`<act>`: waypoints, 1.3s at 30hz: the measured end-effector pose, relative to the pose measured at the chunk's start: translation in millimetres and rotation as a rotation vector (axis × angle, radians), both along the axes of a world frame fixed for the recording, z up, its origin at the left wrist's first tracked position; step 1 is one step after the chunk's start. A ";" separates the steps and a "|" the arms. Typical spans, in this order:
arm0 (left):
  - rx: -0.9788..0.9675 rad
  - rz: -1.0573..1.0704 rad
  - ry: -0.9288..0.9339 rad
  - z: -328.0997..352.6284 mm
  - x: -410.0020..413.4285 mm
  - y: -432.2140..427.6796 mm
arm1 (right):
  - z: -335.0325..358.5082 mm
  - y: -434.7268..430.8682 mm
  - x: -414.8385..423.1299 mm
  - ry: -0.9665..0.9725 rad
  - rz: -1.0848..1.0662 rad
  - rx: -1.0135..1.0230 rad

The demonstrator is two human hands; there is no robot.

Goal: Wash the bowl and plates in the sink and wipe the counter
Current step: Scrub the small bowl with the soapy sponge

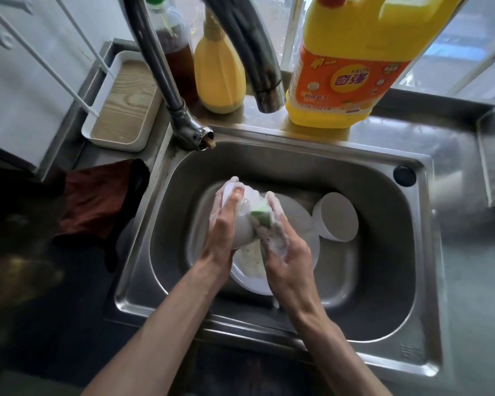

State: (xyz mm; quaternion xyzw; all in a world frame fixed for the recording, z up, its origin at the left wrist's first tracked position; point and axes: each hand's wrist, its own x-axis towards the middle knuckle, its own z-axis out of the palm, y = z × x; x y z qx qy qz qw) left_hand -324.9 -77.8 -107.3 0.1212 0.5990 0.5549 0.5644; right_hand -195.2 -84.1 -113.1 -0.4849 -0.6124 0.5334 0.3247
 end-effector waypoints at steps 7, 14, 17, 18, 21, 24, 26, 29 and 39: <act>0.040 -0.044 -0.157 7.7 4.2 -2.1 | 10.3 18.4 1.1 -0.098 -0.132 0.080; 0.041 0.041 -0.346 11.1 1.7 -0.6 | 8.1 20.8 -5.3 -0.167 -0.128 0.321; 0.012 0.093 -0.362 13.0 -1.1 1.9 | 0.9 22.1 0.2 -0.194 -0.052 0.349; 0.011 0.115 -0.368 13.9 -2.6 2.8 | -1.2 21.5 2.6 -0.193 -0.016 0.341; -0.009 0.121 -0.354 14.0 -7.1 3.3 | -3.3 20.3 11.9 -0.176 0.051 0.280; -0.031 0.100 -0.375 9.3 -8.7 0.0 | -7.5 25.4 22.9 -0.240 0.058 0.308; -0.037 0.066 -0.389 6.1 -10.4 -3.4 | -11.4 29.0 27.0 -0.314 0.019 0.351; -0.063 -0.004 -0.435 4.5 -8.0 -7.5 | -8.8 32.2 21.5 -0.284 -0.088 0.308; -0.158 -0.048 -0.297 8.4 -6.4 8.2 | -6.8 20.6 -0.9 0.055 -0.199 0.016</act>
